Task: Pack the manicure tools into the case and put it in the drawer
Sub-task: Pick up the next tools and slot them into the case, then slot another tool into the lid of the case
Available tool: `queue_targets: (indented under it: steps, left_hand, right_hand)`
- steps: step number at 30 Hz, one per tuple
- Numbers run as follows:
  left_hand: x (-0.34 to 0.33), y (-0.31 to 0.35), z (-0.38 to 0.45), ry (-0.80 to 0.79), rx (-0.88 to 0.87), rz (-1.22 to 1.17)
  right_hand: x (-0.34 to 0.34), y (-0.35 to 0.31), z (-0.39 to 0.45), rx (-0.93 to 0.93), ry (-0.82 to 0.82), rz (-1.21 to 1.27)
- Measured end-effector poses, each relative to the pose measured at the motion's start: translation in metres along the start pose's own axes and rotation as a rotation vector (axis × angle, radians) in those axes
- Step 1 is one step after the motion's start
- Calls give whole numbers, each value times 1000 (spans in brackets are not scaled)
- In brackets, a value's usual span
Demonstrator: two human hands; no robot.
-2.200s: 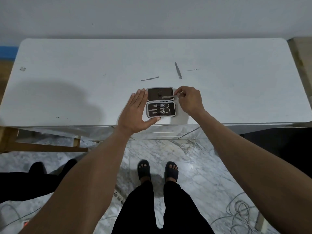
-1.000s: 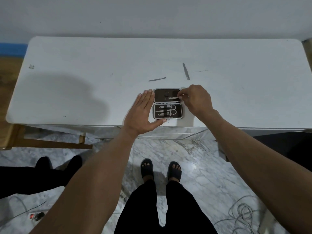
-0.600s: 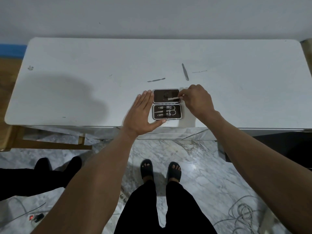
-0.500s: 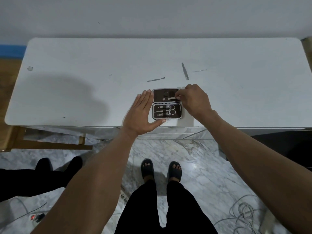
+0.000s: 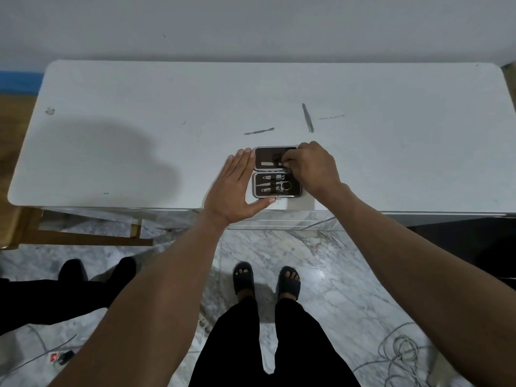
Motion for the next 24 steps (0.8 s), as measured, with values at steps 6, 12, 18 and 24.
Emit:
queue_targets:
  steps: [6, 12, 18, 24]
  left_hand:
    - [-1, -1, 0, 0, 0, -2]
    - [1, 0, -1, 11, -1, 5]
    - [0, -1, -1, 10, -3, 3]
    - [-2, -2, -1, 15, -3, 8]
  right_hand:
    - [4, 3, 6, -14, -8, 26]
    - [31, 36, 33, -302, 200, 215]
    - [31, 53, 55, -475, 254, 263]
    - [16, 59, 60, -607, 227, 323]
Point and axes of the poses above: each hand's wrist, its own z-axis towards the middle knuckle, its own x-axis out of the back of the hand, y = z × x, the point moved 9 cm from there along z, towards the middle knuckle, and after that the axes turned 15 degrees about -x, right-handed, at the moved point
